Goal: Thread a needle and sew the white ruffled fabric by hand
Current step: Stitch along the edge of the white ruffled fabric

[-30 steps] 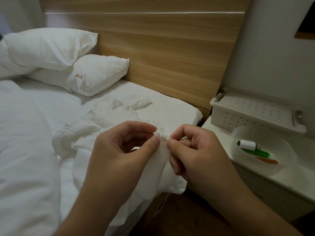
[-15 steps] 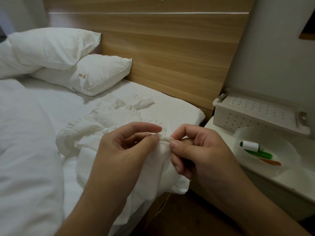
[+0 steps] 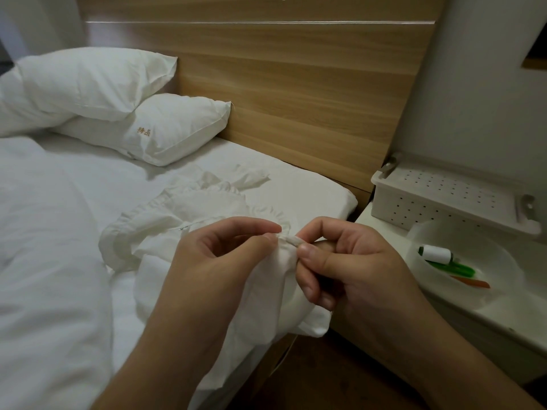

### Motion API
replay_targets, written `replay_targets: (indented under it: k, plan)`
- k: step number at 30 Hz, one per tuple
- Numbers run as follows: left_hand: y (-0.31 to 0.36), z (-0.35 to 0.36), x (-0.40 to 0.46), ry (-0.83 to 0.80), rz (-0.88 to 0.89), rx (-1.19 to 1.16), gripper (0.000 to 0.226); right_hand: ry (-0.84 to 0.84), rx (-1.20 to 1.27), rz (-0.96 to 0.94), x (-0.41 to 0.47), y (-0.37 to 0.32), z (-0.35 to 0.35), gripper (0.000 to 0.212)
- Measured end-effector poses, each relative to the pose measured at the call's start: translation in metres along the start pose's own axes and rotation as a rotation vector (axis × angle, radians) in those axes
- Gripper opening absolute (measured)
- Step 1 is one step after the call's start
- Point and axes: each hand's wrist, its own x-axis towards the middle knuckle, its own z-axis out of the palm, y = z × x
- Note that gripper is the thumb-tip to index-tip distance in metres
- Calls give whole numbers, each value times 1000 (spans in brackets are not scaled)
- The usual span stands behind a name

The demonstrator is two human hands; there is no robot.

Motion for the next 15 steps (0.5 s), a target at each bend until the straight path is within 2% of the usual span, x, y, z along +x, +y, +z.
replay_targets:
  k: [9,15]
  plan:
    - [-3,-2,3,-13,-35,-19,9,-47,43,-3,2,3,-2,14]
    - [-2,-2,3,-10,-50,-27,14,-70,61,4,3,4,-3,15]
